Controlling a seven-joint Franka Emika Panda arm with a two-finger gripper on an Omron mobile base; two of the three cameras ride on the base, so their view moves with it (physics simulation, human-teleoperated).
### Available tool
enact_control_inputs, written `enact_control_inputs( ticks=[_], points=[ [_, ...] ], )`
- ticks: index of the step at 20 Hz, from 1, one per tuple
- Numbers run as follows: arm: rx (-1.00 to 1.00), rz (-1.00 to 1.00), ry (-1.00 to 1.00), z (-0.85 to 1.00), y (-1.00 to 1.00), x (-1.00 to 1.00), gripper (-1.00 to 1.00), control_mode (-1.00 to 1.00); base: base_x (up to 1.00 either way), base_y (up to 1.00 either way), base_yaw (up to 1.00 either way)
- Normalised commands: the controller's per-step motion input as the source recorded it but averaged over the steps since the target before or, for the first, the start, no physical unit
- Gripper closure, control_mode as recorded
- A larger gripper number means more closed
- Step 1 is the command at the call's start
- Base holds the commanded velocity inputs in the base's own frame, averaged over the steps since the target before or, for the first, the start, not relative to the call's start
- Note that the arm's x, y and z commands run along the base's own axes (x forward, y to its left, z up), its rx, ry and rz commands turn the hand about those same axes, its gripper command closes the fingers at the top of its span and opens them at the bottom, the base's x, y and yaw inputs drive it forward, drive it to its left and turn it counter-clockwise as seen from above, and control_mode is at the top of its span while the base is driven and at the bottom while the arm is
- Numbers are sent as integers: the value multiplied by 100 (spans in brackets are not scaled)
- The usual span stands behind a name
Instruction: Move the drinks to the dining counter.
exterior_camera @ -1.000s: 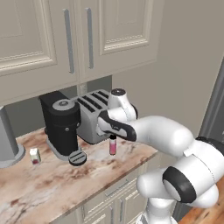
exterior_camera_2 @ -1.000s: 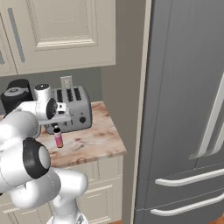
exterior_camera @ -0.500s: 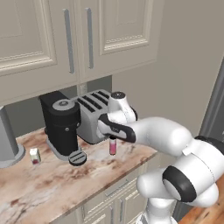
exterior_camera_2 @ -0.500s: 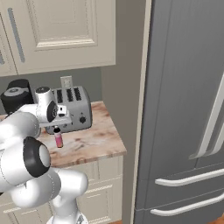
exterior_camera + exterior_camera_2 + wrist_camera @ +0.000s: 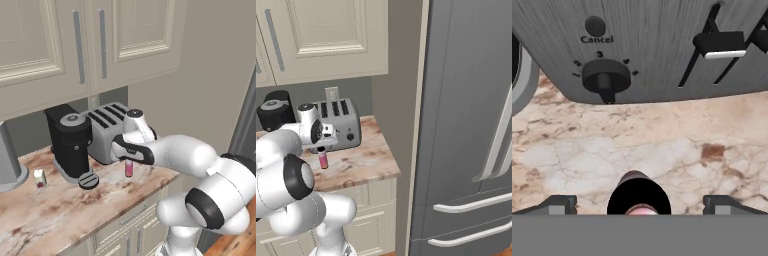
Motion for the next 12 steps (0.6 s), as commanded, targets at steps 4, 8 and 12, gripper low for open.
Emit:
enact_control_inputs(
  ticks=[4, 8, 12],
  points=[
    [0, 0, 0, -21, 0, 0, -100, -100, 0, 0, 0],
    [2, 0, 0, -36, 0, -6, -100, -100, 0, 0, 0],
    [3, 0, 0, -42, 0, -6, -100, -100, 0, 0, 0]
  ],
)
